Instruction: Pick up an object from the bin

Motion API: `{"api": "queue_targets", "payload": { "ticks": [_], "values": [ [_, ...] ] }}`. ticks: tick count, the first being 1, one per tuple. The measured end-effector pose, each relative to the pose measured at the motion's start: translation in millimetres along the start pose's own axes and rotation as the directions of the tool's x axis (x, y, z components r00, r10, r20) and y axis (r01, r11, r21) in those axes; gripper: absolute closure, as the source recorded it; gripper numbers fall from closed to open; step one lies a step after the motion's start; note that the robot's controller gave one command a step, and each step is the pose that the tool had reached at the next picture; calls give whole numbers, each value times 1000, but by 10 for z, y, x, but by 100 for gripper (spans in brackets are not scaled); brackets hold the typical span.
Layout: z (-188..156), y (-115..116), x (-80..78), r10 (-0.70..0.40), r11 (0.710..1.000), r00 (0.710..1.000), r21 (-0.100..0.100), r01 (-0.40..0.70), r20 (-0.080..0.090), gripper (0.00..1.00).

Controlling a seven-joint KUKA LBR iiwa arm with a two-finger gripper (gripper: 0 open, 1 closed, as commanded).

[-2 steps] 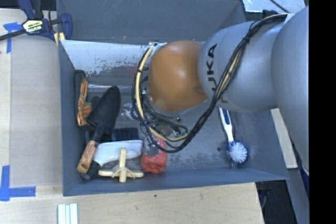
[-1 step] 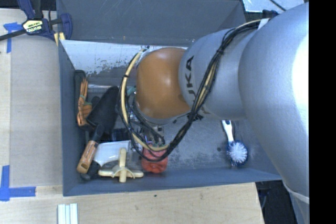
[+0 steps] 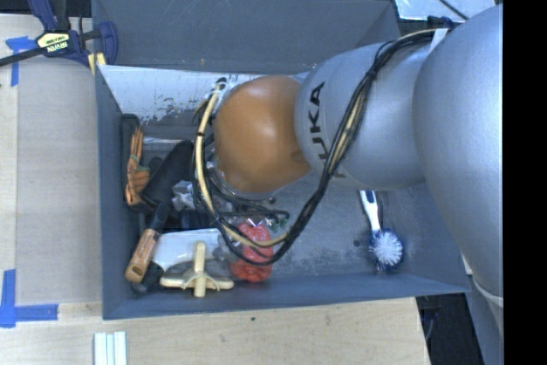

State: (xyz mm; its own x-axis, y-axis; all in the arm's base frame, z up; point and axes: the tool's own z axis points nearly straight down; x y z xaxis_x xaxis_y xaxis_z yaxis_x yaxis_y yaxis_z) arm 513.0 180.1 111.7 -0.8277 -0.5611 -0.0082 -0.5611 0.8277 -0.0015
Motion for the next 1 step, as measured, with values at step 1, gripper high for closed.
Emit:
{"api": "queue_targets", "payload": {
  "ticks": [1],
  "values": [
    [305, -7, 79, 356, 934, 934, 2, -356, -3, 0]
  ]
}}
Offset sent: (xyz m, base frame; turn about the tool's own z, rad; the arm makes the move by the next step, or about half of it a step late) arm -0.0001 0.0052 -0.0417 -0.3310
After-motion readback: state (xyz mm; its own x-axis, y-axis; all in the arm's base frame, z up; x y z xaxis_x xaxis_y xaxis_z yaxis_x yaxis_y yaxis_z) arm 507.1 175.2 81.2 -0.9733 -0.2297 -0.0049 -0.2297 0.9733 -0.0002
